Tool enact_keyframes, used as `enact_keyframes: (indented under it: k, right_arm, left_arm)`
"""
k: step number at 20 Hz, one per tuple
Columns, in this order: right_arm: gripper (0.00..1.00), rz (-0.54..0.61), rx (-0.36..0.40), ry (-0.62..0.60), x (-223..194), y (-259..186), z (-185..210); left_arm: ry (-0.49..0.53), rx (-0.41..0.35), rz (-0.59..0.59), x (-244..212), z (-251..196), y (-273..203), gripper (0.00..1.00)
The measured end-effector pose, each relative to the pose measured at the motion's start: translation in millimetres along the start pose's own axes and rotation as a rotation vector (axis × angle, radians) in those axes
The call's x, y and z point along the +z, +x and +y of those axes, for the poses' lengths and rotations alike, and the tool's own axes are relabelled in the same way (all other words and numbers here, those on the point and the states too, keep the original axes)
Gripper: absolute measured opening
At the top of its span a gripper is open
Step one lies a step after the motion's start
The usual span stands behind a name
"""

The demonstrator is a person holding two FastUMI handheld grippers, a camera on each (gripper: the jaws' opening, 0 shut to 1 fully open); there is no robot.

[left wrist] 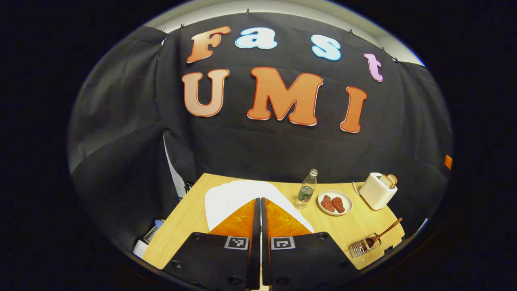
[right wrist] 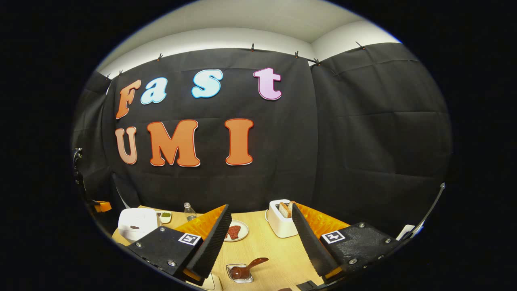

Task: Close the left gripper, press the button to open the rice cooker; take a wooden spoon from the chopstick holder with the right hand, scoop a spoonful of rice and pour it into the rice cooker, then put the wooden spoon back into the chopstick holder.

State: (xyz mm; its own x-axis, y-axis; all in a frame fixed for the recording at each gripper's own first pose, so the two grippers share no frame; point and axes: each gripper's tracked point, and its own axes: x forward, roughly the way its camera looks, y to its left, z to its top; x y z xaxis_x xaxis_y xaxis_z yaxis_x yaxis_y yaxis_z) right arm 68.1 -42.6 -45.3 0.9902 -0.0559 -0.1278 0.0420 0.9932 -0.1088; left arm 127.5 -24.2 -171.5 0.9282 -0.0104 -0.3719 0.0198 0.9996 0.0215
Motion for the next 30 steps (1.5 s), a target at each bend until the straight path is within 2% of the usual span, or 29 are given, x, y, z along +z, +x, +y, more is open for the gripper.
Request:
enact_keyframes:
  k: [7,11,16,18,21,25,26,27,28,29,30]
  right_arm:
    - [0.93,0.051,-0.051,-0.011,-15,4,-3]
    - [0.93,0.062,-0.082,-0.026,-18,4,-5]
    - [0.93,0.070,-0.086,0.000,-21,2,-7]
    - [0.93,0.073,-0.083,0.007,-26,0,-8]
    - [0.93,0.076,-0.061,0.018,-32,0,-7]
    - [0.93,0.052,-0.032,0.051,-37,3,-5]
    - [0.97,0.049,-0.029,0.060,-40,5,-5]
    - [0.93,0.044,-0.024,0.068,-45,6,-5]
    - [0.97,0.043,-0.018,0.077,-52,8,-3]
    - [0.93,0.046,-0.011,0.090,-61,11,-2]
    - [0.93,0.057,-0.004,0.108,-72,14,-4]
  left_arm:
    - [0.029,-0.050,0.170,-62,-11,52,0.06]
    - [0.013,-0.045,0.244,-90,-10,68,0.06]
    - [0.021,-0.062,0.255,-96,-11,71,0.06]
    - [-0.021,-0.058,0.272,-103,-10,72,0.07]
    - [-0.033,-0.034,0.254,-93,-8,65,0.05]
    - [0.016,0.004,0.109,-30,-8,38,0.06]
    - [0.023,0.010,0.060,-9,-9,28,0.06]
    - [0.011,0.003,0.038,4,-13,14,0.06]
    - [-0.011,-0.011,0.019,15,-18,7,0.06]
    - [-0.026,-0.016,0.001,23,-24,-2,0.06]
    - [-0.029,-0.014,-0.016,29,-23,-9,0.06]
